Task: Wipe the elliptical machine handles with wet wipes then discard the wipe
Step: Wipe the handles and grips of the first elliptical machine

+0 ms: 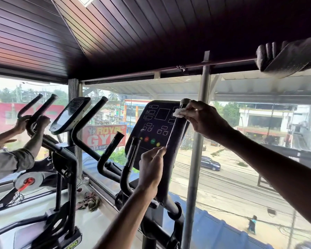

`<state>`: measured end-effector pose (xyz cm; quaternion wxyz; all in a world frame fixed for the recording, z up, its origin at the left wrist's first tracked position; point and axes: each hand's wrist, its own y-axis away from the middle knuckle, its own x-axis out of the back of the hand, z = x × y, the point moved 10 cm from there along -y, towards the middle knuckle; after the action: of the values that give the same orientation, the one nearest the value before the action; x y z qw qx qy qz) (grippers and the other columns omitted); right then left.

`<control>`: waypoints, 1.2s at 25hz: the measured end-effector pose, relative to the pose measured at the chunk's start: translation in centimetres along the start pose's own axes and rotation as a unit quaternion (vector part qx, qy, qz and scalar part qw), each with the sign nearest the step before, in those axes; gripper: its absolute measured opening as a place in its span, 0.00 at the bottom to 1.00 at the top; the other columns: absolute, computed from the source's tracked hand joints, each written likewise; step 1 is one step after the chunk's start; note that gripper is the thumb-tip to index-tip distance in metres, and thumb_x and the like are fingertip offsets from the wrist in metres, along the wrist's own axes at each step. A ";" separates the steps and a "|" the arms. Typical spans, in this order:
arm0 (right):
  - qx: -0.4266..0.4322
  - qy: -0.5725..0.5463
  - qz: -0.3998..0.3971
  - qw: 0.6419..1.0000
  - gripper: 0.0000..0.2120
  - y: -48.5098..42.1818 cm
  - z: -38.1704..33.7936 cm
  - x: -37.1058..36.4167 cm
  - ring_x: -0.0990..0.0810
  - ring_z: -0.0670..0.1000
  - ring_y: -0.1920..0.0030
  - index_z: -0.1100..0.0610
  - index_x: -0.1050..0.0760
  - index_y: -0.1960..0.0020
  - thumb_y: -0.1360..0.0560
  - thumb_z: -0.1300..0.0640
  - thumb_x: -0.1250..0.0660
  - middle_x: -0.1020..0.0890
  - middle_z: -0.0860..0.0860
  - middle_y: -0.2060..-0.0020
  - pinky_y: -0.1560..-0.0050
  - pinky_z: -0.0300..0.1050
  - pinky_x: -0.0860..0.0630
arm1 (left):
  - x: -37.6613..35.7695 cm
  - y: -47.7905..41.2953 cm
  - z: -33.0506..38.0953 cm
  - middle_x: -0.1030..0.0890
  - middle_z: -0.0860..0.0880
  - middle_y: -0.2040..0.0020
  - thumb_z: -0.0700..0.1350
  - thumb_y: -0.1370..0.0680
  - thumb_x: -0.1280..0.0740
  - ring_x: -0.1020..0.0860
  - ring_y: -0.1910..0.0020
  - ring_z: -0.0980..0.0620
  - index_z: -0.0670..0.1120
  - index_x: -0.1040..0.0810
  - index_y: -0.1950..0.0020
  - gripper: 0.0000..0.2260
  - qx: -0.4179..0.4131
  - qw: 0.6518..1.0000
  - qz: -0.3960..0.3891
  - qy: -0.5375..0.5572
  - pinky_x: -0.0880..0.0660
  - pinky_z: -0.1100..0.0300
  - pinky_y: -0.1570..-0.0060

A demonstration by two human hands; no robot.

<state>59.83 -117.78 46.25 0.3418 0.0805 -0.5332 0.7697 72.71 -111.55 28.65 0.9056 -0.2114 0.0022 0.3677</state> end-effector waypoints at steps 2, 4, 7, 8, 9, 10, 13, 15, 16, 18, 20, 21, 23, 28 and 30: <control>-0.032 0.013 0.031 0.999 0.14 0.0 0.8 0.6 0.16 0.59 0.48 0.60 0.16 0.39 0.23 0.68 0.28 0.19 0.56 0.49 0.51 0.56 0.15 | 0.1 0.0 0.0 0.12 0.46 0.53 0.61 0.30 0.34 0.15 0.46 0.38 0.49 0.13 0.50 0.20 -0.002 1.000 0.003 0.003 0.21 0.35 0.41; -0.001 -0.001 0.020 1.000 0.13 0.2 -0.1 0.5 0.16 0.57 0.48 0.59 0.17 0.37 0.21 0.65 0.29 0.19 0.55 0.49 0.50 0.53 0.15 | 0.3 0.0 -0.1 0.12 0.47 0.54 0.60 0.28 0.34 0.15 0.47 0.39 0.50 0.12 0.49 0.18 -0.003 1.000 0.003 0.003 0.21 0.36 0.41; 0.038 0.019 0.005 0.999 0.13 -0.7 0.2 0.7 0.16 0.58 0.51 0.60 0.16 0.39 0.22 0.66 0.28 0.19 0.56 0.52 0.53 0.55 0.15 | 0.3 0.2 0.0 0.12 0.49 0.52 0.60 0.27 0.35 0.15 0.46 0.42 0.50 0.13 0.47 0.19 -0.005 1.000 0.003 0.002 0.21 0.39 0.39; 0.008 0.035 0.018 0.999 0.12 -1.2 1.4 1.0 0.17 0.59 0.53 0.60 0.16 0.40 0.22 0.67 0.29 0.19 0.57 0.53 0.56 0.57 0.16 | 0.3 0.3 0.0 0.12 0.48 0.52 0.59 0.26 0.35 0.15 0.46 0.41 0.50 0.13 0.48 0.18 -0.010 1.000 0.004 0.003 0.21 0.40 0.41; -0.025 0.040 0.023 0.999 0.11 -1.6 2.3 1.0 0.18 0.60 0.54 0.61 0.15 0.41 0.22 0.68 0.29 0.20 0.57 0.54 0.56 0.58 0.16 | 0.3 0.4 0.2 0.12 0.48 0.55 0.57 0.25 0.35 0.15 0.49 0.40 0.49 0.13 0.50 0.16 -0.015 1.000 0.003 0.007 0.21 0.40 0.44; -0.037 0.034 0.015 0.999 0.11 -1.9 2.3 0.8 0.17 0.59 0.53 0.61 0.15 0.42 0.22 0.68 0.30 0.20 0.56 0.53 0.55 0.57 0.16 | 0.4 0.5 0.2 0.12 0.48 0.57 0.55 0.25 0.35 0.15 0.53 0.40 0.49 0.12 0.51 0.15 -0.017 1.000 0.001 0.011 0.20 0.38 0.46; 0.059 -0.011 -0.071 0.996 0.08 -1.4 -0.7 -0.8 0.17 0.54 0.52 0.62 0.14 0.45 0.23 0.66 0.28 0.19 0.55 0.52 0.54 0.51 0.16 | 0.5 0.5 0.3 0.15 0.50 0.63 0.53 0.25 0.34 0.19 0.59 0.45 0.50 0.12 0.53 0.12 -0.012 1.000 -0.004 0.023 0.20 0.34 0.49; 0.079 0.013 -0.079 0.994 0.08 -1.3 -0.8 -1.1 0.17 0.55 0.53 0.63 0.14 0.46 0.25 0.66 0.26 0.18 0.56 0.53 0.55 0.51 0.16 | 0.5 0.7 0.9 0.13 0.52 0.60 0.52 0.25 0.34 0.17 0.57 0.47 0.53 0.12 0.52 0.11 -0.015 1.000 -0.004 0.020 0.20 0.37 0.46; 0.047 0.028 -0.057 0.997 0.09 -1.5 -0.1 -0.8 0.17 0.56 0.53 0.63 0.15 0.46 0.25 0.67 0.26 0.18 0.56 0.53 0.55 0.53 0.15 | 0.6 0.8 1.0 0.12 0.53 0.58 0.51 0.24 0.34 0.15 0.55 0.47 0.55 0.12 0.53 0.10 -0.020 1.000 -0.004 0.013 0.20 0.39 0.45; -0.009 0.032 -0.019 0.999 0.11 -1.1 0.6 -0.5 0.18 0.58 0.52 0.62 0.15 0.45 0.26 0.70 0.26 0.19 0.56 0.52 0.54 0.55 0.16 | 0.8 0.9 1.2 0.12 0.55 0.54 0.47 0.21 0.33 0.14 0.49 0.49 0.58 0.12 0.54 0.11 -0.027 1.000 -0.016 0.004 0.19 0.44 0.43; 0.044 0.020 -0.039 0.998 0.11 -0.2 -1.8 -1.2 0.18 0.58 0.49 0.61 0.15 0.45 0.26 0.69 0.26 0.18 0.55 0.51 0.52 0.56 0.17 | 1.1 0.9 1.0 0.12 0.57 0.49 0.46 0.20 0.33 0.15 0.44 0.55 0.55 0.12 0.47 0.10 -0.029 0.999 -0.034 0.002 0.20 0.48 0.38; 0.077 0.023 -0.051 0.995 0.11 0.1 -2.6 -1.4 0.18 0.58 0.48 0.61 0.15 0.45 0.26 0.69 0.26 0.18 0.55 0.51 0.53 0.57 0.17 | 1.2 0.9 0.9 0.13 0.57 0.46 0.48 0.21 0.33 0.16 0.42 0.55 0.53 0.13 0.43 0.11 -0.029 0.999 -0.040 -0.002 0.22 0.48 0.36; 0.057 0.032 -0.036 0.997 0.11 -0.4 -2.0 -0.9 0.19 0.58 0.49 0.62 0.15 0.45 0.26 0.70 0.26 0.18 0.57 0.51 0.54 0.57 0.17 | 1.4 1.2 0.4 0.12 0.56 0.46 0.50 0.22 0.33 0.16 0.41 0.55 0.51 0.13 0.42 0.12 -0.015 0.998 -0.054 -0.006 0.22 0.47 0.34; 0.039 0.017 -0.048 0.998 0.13 0.4 -3.0 -1.9 0.19 0.56 0.48 0.61 0.15 0.45 0.28 0.71 0.26 0.18 0.56 0.49 0.49 0.54 0.17 | 1.5 2.1 -0.5 0.12 0.51 0.52 0.43 0.17 0.35 0.16 0.51 0.54 0.49 0.12 0.48 0.12 0.049 0.994 -0.097 0.007 0.21 0.56 0.48; 0.029 0.027 -0.042 0.998 0.14 0.1 -2.5 -1.2 0.18 0.57 0.48 0.62 0.15 0.44 0.27 0.71 0.26 0.18 0.56 0.50 0.52 0.54 0.16 | 1.4 2.2 -1.2 0.12 0.48 0.51 0.43 0.17 0.36 0.16 0.50 0.49 0.48 0.12 0.47 0.12 0.077 0.991 -0.105 0.025 0.19 0.45 0.41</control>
<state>61.29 -116.18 44.52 0.3854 0.0922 -0.4971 0.7719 72.40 -109.69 26.46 0.9524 -0.1491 0.0305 0.2641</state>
